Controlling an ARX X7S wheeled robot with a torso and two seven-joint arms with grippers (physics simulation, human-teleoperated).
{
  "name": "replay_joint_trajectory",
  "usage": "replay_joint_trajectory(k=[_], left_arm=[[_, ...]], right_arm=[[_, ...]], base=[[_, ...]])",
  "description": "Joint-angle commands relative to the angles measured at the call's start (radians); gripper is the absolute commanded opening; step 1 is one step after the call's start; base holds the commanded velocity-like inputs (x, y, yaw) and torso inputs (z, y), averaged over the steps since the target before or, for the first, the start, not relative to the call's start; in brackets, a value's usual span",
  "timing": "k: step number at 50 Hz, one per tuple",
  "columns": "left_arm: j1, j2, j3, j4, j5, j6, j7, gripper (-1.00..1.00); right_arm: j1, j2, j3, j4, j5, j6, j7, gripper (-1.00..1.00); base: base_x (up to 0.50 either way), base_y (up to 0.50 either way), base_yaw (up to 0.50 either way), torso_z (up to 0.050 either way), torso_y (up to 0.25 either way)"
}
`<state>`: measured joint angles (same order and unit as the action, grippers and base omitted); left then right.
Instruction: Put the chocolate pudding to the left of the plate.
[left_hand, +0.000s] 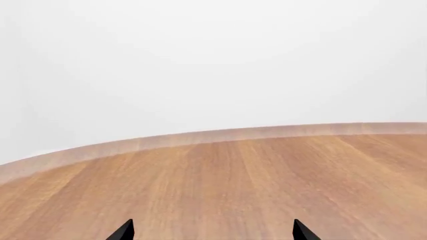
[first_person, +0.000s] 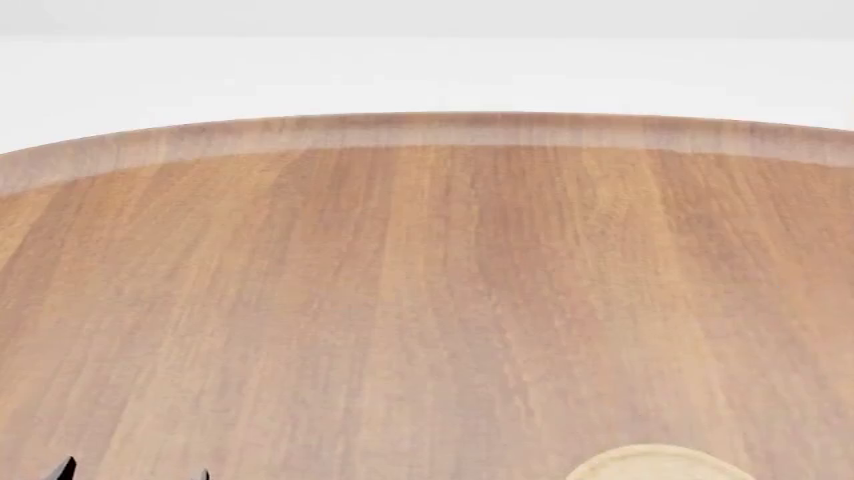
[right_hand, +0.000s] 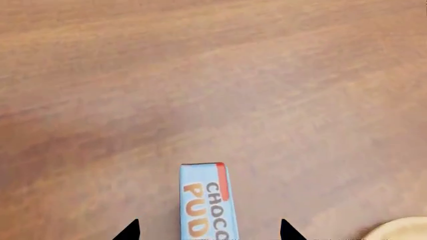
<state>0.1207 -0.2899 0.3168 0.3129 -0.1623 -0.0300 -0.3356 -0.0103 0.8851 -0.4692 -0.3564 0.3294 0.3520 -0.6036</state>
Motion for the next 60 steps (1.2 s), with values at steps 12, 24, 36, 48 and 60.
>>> replay_joint_trajectory(k=[12,24,36,48,60], left_arm=[[-0.001,-0.006,0.012,0.000,0.001,0.000,-0.007,1.00],[-0.007,-0.007,0.017,-0.012,0.000,0.005,-0.009,1.00],[-0.010,-0.008,0.024,-0.020,0.002,0.010,-0.013,1.00],[-0.011,-0.011,0.028,-0.019,-0.001,0.007,-0.017,1.00],[-0.017,-0.012,0.032,-0.035,-0.003,0.019,-0.016,1.00]], right_arm=[[-0.024,-0.055,-0.017,0.134,-0.014,-0.107,-0.012,1.00],[-0.006,-0.082,-0.037,0.198,-0.033,-0.130,-0.025,1.00],[0.032,-0.104,-0.006,0.324,-0.013,-0.158,-0.033,1.00],[0.039,-0.153,-0.037,0.408,-0.032,-0.206,-0.053,1.00],[0.041,-0.193,-0.059,0.483,-0.043,-0.251,-0.071,1.00]], base=[[0.00,0.00,0.00,0.000,0.000],[0.00,0.00,0.00,0.000,0.000],[0.00,0.00,0.00,0.000,0.000],[0.00,0.00,0.00,0.000,0.000],[0.00,0.00,0.00,0.000,0.000]])
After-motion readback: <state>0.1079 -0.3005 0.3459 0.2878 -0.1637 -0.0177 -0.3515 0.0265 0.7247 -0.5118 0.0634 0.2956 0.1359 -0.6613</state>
